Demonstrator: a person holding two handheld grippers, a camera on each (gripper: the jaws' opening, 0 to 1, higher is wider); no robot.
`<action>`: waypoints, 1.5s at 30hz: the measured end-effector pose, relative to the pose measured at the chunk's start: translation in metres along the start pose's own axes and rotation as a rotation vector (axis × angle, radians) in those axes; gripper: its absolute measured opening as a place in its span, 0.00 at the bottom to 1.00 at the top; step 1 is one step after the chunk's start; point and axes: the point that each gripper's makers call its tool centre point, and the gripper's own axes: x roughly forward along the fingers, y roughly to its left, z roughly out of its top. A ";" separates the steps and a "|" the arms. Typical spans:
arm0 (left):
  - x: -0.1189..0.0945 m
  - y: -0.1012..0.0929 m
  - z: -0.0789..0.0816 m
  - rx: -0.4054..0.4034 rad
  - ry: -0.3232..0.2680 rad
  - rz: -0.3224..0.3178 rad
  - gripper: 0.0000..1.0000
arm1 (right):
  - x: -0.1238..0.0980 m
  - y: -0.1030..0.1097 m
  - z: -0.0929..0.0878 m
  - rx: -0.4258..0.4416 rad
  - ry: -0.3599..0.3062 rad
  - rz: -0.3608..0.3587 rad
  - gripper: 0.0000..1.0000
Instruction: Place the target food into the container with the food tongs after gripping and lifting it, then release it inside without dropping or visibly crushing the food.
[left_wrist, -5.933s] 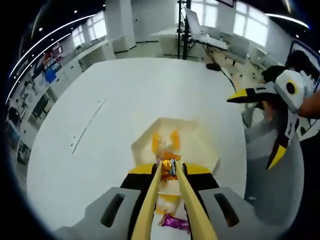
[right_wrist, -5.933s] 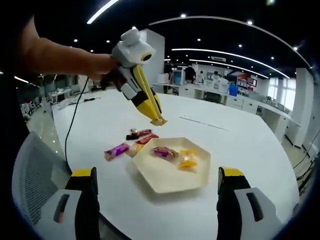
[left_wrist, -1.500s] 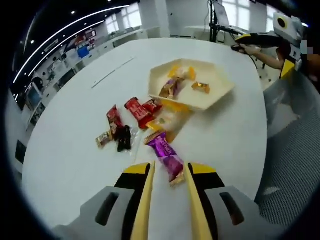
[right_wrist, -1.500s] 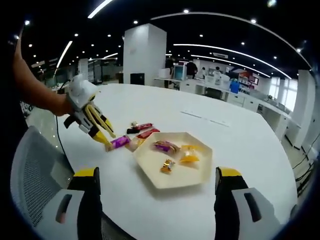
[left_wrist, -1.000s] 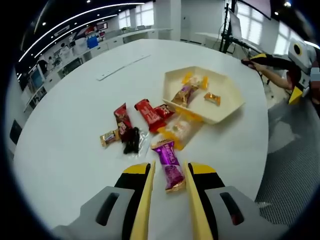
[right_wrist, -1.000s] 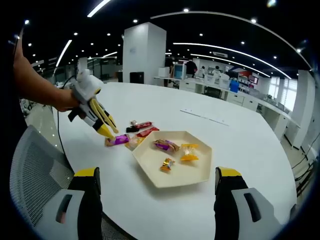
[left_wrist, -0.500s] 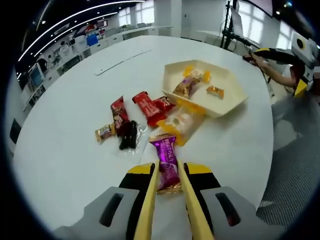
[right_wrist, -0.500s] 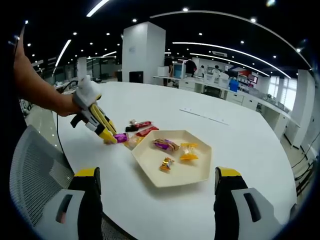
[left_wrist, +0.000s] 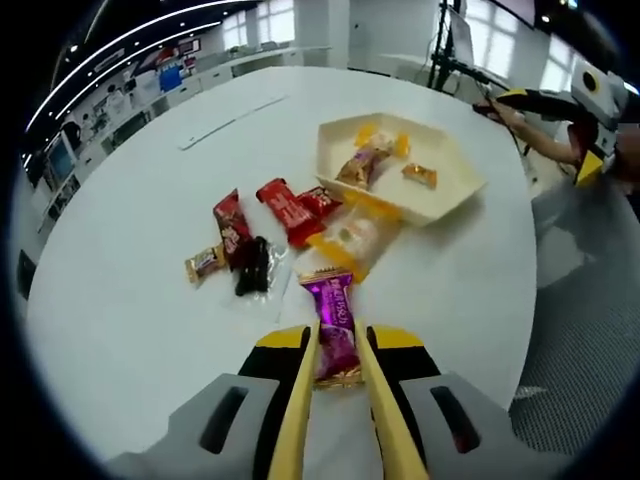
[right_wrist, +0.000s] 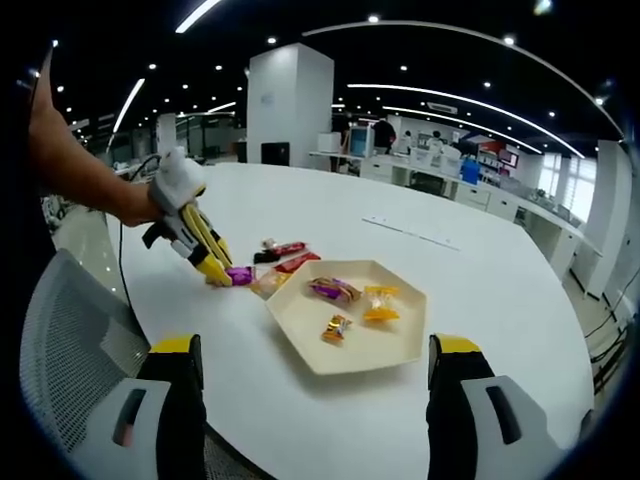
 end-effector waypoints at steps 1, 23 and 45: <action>-0.001 0.002 0.001 0.001 -0.001 -0.001 0.19 | 0.000 0.000 0.000 0.000 0.002 0.000 0.92; -0.022 0.008 0.031 0.111 0.046 -0.168 0.19 | 0.000 -0.001 0.000 -0.006 0.000 -0.007 0.93; -0.043 0.021 0.065 0.174 0.012 -0.179 0.19 | 0.001 0.002 -0.001 -0.019 0.009 -0.004 0.93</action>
